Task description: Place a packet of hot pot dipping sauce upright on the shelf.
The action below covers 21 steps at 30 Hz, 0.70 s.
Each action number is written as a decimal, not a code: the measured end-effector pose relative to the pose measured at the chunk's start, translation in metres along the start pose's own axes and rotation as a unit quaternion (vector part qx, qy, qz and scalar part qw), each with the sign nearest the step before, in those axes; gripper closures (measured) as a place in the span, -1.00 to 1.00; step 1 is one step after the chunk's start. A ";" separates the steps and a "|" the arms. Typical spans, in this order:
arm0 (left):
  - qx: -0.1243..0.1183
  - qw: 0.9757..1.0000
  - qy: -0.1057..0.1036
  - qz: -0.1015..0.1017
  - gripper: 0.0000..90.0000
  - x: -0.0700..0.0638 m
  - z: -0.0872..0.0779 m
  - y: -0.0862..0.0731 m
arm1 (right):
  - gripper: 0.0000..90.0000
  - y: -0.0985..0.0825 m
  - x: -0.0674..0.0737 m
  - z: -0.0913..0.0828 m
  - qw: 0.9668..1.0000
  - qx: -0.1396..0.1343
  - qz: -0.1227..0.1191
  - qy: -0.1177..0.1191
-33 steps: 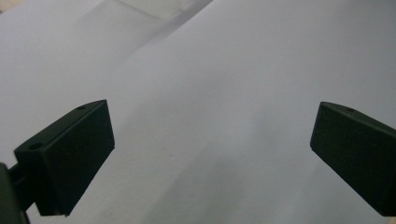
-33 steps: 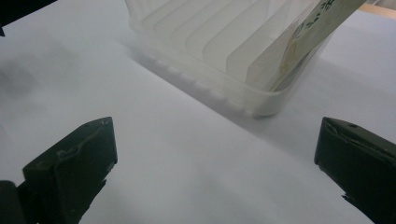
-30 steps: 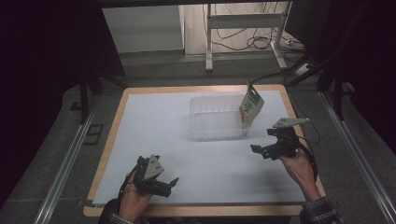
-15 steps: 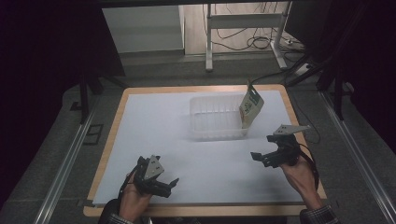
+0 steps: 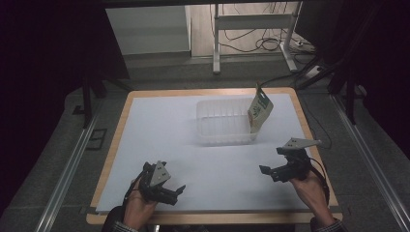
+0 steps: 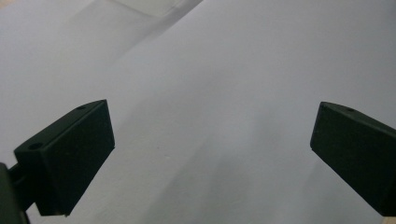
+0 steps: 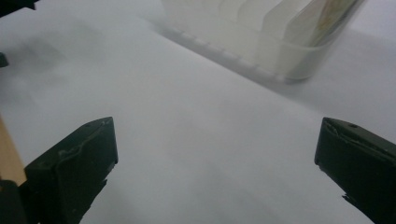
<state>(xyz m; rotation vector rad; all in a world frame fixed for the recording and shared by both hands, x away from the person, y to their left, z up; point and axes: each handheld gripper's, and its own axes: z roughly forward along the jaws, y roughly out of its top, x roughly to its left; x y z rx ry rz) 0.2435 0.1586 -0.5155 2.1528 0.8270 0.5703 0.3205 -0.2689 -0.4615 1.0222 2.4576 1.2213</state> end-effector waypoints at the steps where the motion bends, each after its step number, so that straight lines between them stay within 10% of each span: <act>1: 0.000 1.000 0.000 0.000 -1.00 0.000 0.000 0.000 | -1.00 -0.002 0.001 0.001 1.000 0.001 0.003 0.004; 21: 0.005 1.000 -0.001 0.006 -1.00 -0.001 0.002 0.000 | -1.00 -0.028 0.012 0.028 0.999 0.047 -0.006 0.018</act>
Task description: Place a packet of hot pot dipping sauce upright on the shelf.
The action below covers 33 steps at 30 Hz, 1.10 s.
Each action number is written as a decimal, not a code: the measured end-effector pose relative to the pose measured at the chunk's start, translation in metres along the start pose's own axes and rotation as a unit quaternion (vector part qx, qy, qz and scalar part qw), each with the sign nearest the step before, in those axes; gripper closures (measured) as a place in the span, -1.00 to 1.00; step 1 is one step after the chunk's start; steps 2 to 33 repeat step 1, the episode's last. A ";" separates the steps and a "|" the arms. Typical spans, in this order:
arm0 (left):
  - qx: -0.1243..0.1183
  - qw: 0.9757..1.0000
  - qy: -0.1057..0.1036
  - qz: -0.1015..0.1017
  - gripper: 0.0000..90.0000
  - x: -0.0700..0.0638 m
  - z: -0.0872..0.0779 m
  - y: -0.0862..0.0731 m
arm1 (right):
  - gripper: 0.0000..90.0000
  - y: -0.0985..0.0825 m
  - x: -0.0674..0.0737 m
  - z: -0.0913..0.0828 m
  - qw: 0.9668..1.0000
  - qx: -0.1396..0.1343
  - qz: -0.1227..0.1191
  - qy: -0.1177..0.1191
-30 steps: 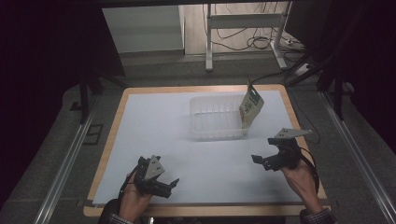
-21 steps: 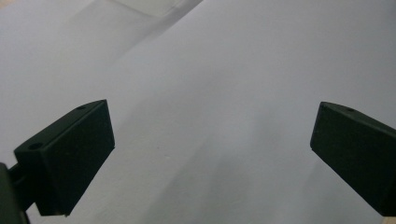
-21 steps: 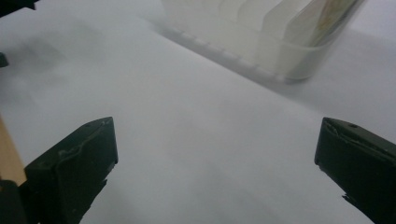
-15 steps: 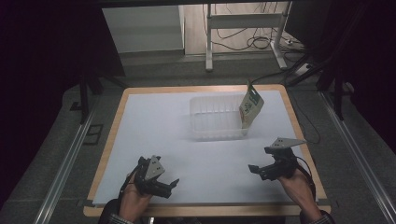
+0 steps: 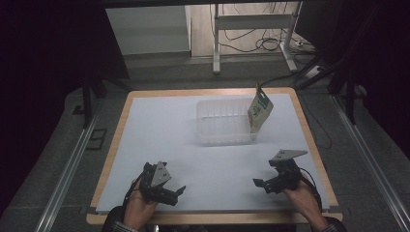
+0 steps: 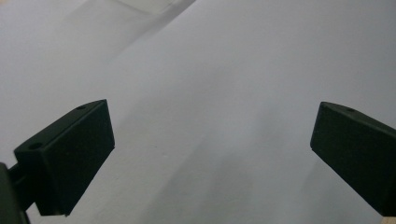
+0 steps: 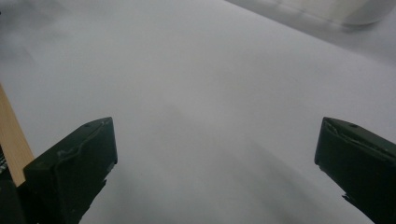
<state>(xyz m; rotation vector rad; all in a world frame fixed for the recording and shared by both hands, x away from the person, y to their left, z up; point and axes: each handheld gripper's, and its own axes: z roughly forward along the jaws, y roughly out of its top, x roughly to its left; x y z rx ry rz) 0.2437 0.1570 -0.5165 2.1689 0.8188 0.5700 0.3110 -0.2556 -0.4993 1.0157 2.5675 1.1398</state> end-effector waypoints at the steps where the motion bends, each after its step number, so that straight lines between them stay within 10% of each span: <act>1: 0.000 1.000 0.000 0.000 -1.00 0.000 0.000 0.000 | -1.00 0.000 0.000 0.000 1.000 0.000 0.000 0.001; 33: 0.000 1.000 0.000 0.000 -1.00 0.000 0.000 0.000 | -1.00 0.000 0.000 0.000 1.000 0.000 0.000 0.001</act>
